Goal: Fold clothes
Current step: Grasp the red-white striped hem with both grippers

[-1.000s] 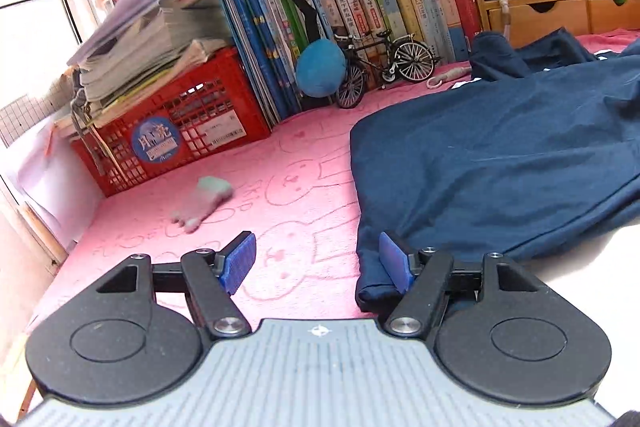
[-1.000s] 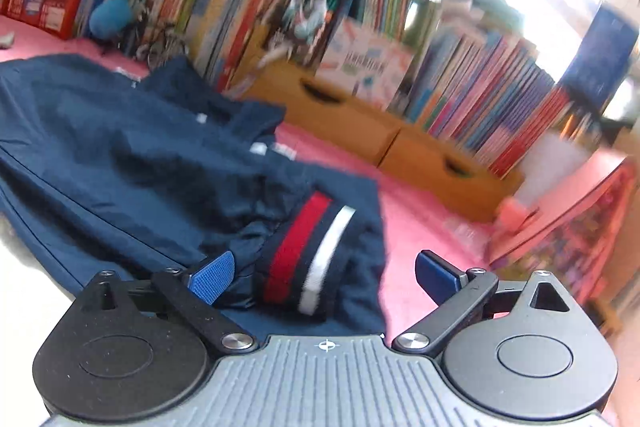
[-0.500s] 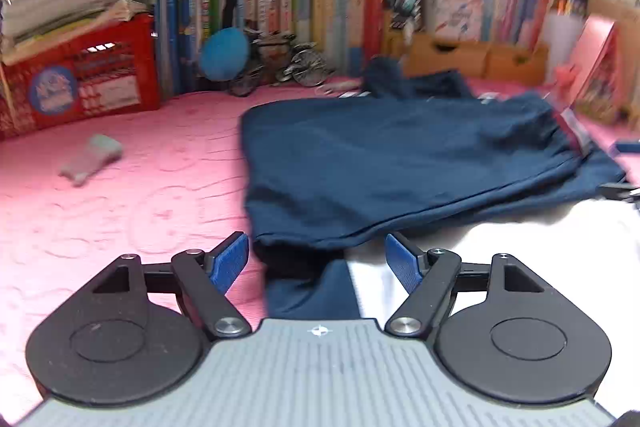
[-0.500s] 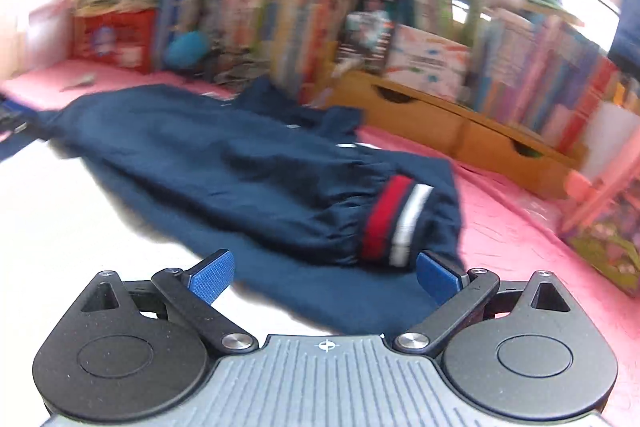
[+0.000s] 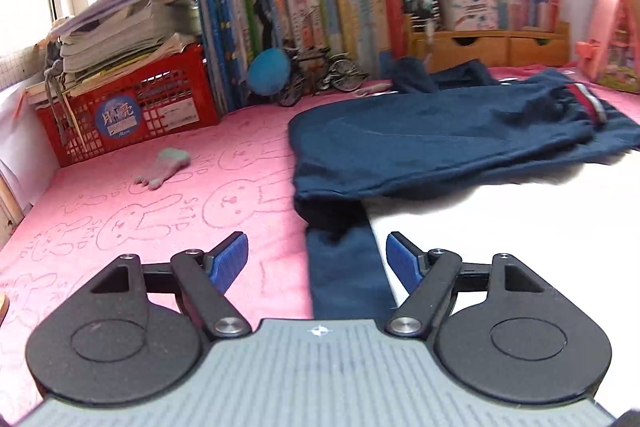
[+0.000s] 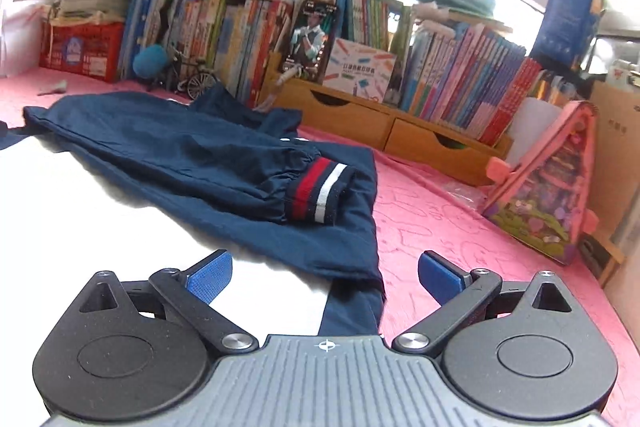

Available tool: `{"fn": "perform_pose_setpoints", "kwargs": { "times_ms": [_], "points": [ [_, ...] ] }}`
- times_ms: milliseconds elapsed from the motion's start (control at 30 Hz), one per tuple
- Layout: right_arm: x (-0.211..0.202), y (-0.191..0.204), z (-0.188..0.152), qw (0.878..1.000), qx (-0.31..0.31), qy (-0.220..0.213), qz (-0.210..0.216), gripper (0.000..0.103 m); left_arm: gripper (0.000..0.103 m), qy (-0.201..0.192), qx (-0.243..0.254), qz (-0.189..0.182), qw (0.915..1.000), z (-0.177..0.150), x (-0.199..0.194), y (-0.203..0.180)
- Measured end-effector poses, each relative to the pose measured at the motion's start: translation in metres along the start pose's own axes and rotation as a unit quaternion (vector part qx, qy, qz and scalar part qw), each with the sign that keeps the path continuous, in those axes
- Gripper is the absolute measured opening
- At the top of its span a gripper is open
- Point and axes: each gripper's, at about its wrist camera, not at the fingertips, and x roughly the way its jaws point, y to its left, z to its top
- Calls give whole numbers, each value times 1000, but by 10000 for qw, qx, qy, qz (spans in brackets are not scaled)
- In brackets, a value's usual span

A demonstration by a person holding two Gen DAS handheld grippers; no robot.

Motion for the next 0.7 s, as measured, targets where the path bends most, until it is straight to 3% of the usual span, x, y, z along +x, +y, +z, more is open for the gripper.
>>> {"fn": "perform_pose_setpoints", "kwargs": {
  "times_ms": [167, 300, 467, 600, 700],
  "points": [
    [-56, 14, -23, 9987, 281, 167, 402, 99, 76, 97, 177, -395, 9990, -29, -45, -25],
    [-96, 29, -44, 9945, 194, 505, 897, 93, 76, 277, 65, -420, 9987, -63, -74, -36],
    [-126, 35, -73, 9849, 293, 919, 1437, 93, 79, 507, -605, -810, 9936, -87, -106, -21],
    [-116, 34, -94, 9811, 527, 1130, 1481, 93, 80, 762, -965, -937, 9880, -105, -98, -16],
    [-92, 25, -106, 9719, 906, 1314, 1729, 93, 81, 860, -1766, -1202, 9731, -119, -76, -11]
  ]
}}
